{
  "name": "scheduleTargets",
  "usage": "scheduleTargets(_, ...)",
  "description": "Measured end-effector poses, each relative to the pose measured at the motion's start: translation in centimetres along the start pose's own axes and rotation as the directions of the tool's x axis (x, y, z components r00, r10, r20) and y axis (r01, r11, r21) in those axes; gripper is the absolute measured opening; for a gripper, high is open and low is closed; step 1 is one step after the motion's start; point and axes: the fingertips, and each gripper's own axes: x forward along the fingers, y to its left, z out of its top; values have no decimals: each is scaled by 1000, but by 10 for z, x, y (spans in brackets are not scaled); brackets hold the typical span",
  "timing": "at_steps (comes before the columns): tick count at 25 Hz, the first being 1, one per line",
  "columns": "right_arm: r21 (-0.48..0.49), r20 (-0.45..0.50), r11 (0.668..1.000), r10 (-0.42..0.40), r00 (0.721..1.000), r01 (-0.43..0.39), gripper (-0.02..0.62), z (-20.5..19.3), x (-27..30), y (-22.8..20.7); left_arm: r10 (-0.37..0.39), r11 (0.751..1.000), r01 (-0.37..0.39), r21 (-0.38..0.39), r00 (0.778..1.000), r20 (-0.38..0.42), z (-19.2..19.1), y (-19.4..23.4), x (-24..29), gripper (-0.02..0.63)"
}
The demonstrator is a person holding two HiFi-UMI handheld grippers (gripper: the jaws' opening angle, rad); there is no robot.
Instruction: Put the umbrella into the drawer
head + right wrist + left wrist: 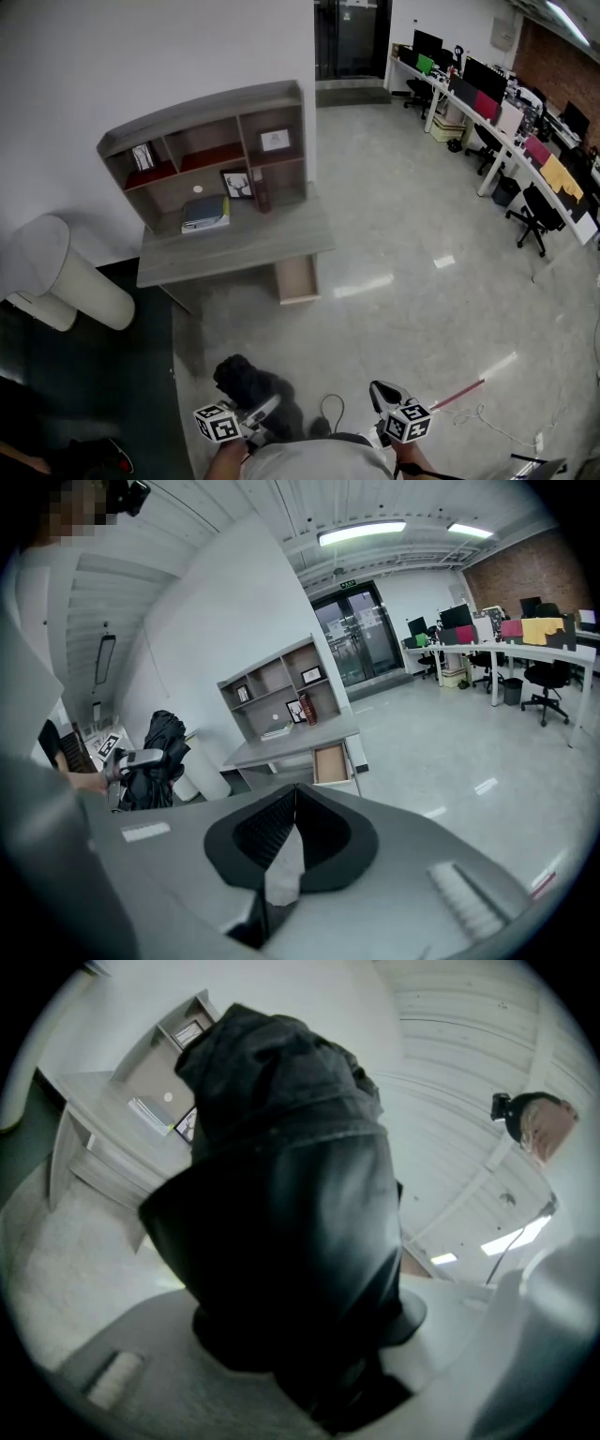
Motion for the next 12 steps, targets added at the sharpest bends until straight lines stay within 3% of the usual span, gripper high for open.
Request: scheduleTargets(12, 27, -16, 999, -47, 999, 47, 6, 37, 73, -5, -28, 999, 28, -18, 998, -47, 67, 56, 30, 229)
